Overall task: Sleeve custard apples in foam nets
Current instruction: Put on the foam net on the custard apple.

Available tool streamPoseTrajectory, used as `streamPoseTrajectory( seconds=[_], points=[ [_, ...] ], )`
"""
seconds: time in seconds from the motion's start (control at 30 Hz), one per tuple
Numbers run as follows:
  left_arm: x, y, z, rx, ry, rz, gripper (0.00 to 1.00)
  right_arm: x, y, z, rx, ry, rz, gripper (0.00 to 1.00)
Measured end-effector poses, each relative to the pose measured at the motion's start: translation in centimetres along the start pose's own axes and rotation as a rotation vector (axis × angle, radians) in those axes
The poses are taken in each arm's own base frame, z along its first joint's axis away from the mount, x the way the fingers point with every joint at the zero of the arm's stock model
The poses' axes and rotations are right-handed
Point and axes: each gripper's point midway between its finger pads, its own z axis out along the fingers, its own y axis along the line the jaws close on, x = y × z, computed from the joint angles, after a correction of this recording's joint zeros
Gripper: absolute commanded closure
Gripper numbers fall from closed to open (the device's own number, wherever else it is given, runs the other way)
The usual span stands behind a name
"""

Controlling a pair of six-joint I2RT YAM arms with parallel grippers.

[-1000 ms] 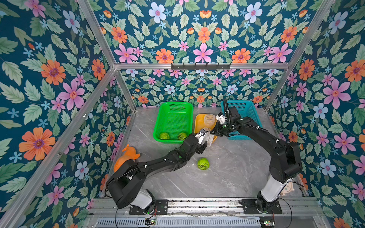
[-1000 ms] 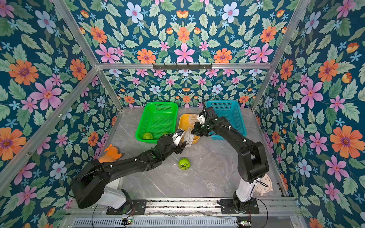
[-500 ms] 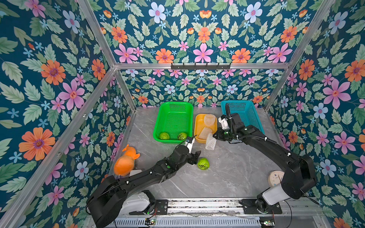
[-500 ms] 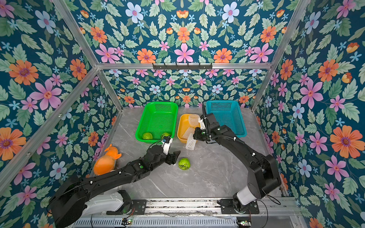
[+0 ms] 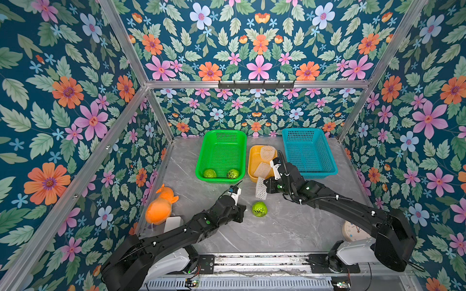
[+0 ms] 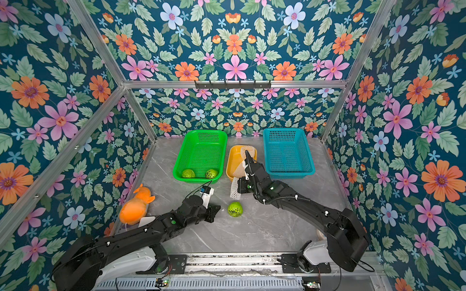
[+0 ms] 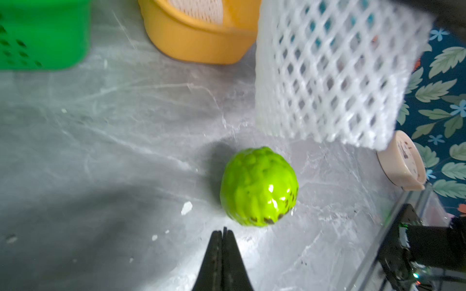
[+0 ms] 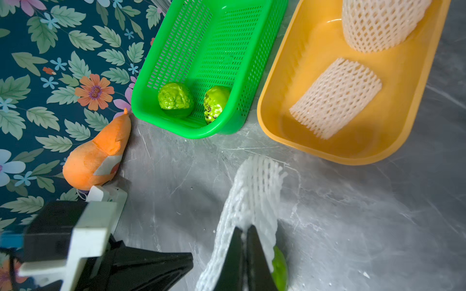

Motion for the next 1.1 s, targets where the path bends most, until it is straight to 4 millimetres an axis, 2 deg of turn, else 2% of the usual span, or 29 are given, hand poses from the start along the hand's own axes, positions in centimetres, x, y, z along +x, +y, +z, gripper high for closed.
streamPoseTrajectory(
  seconds=[0.13, 0.27, 0.37, 0.53, 0.7, 1.1],
  points=[
    [1.9, -0.3, 0.2, 0.038, 0.071, -0.040, 1.00, 0.0, 1.3, -0.1, 0.005, -0.065, -0.090, 1.00],
    [2.8, -0.3, 0.4, 0.048, 0.109, -0.048, 1.00, 0.1, 1.1, -0.3, 0.044, -0.115, -0.133, 1.00],
    [2.8, 0.0, 0.4, 0.039, 0.102, -0.059, 1.00, 1.3, 1.8, -0.4, 0.038, -0.114, -0.186, 1.00],
    [2.1, 1.1, 0.1, -0.021, 0.052, -0.097, 1.00, 3.0, 0.5, 0.0, 0.073, -0.100, -0.201, 1.00],
    [2.5, 2.0, 0.1, -0.058, 0.040, -0.133, 1.00, 4.6, 0.7, 0.2, 0.065, -0.094, -0.226, 1.00],
    [2.2, 2.0, 0.8, -0.068, 0.042, -0.145, 1.00, 7.4, 0.4, 0.3, 0.082, -0.100, -0.251, 1.00]
  ],
)
